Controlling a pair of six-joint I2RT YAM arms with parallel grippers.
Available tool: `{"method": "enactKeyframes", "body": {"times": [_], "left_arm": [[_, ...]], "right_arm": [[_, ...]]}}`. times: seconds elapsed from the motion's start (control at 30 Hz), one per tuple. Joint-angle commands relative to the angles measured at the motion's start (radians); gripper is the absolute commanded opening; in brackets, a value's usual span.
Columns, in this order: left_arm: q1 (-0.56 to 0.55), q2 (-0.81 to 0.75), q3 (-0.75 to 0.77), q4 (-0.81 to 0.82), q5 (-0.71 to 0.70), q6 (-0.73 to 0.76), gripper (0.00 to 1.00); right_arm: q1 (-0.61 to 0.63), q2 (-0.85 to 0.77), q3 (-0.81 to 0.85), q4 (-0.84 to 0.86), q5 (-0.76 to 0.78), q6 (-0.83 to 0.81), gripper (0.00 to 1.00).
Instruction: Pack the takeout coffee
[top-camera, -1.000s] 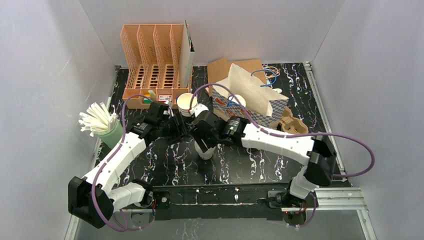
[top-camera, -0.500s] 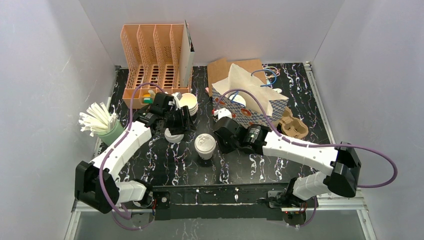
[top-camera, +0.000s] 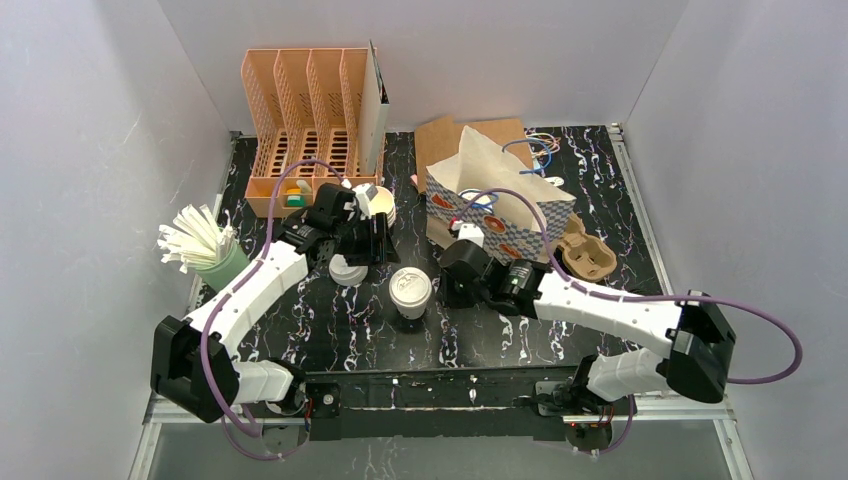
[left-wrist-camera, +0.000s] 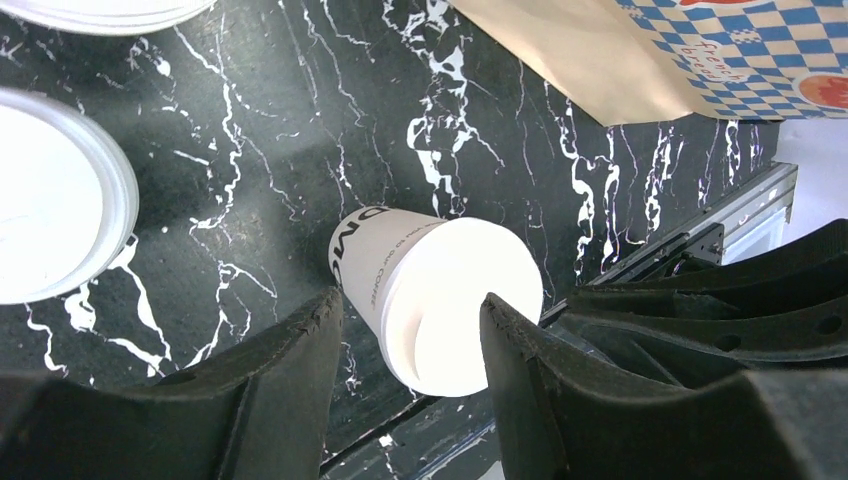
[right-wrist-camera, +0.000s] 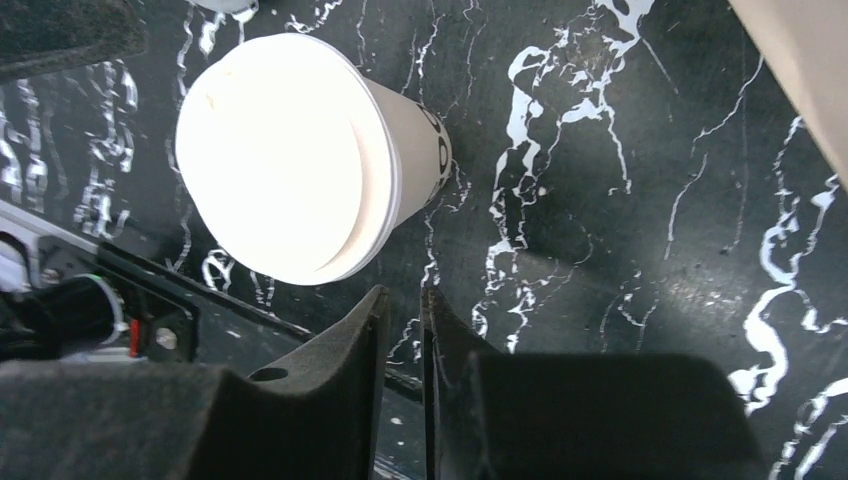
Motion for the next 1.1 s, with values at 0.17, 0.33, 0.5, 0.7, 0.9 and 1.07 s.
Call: {"method": "enactKeyframes", "body": {"times": [0.17, 0.33, 0.5, 0.7, 0.9, 1.07], "left_arm": [[-0.030, -0.015, 0.003, 0.048, 0.005, 0.047, 0.49], [-0.047, 0.008, 0.004, 0.055, 0.012, 0.048, 0.47], [-0.062, 0.021, 0.003, 0.055, 0.005, 0.044, 0.45], [-0.078, 0.035, -0.005, 0.055, 0.008, 0.038, 0.43], [-0.087, 0.042, -0.015, 0.055, 0.010, 0.038, 0.41], [-0.089, 0.040, -0.031, 0.052, -0.004, 0.038, 0.40]], "right_arm": [[-0.002, -0.070, -0.062, 0.147, 0.019, 0.137, 0.26], [-0.002, -0.053, -0.057, 0.161, 0.017, 0.127, 0.26], [-0.005, -0.033, -0.059, 0.184, 0.016, 0.109, 0.27], [-0.015, -0.006, -0.061, 0.205, 0.002, 0.095, 0.27], [-0.025, 0.003, -0.062, 0.206, -0.007, 0.085, 0.26], [-0.032, 0.007, -0.072, 0.207, -0.020, 0.083, 0.26]]}}
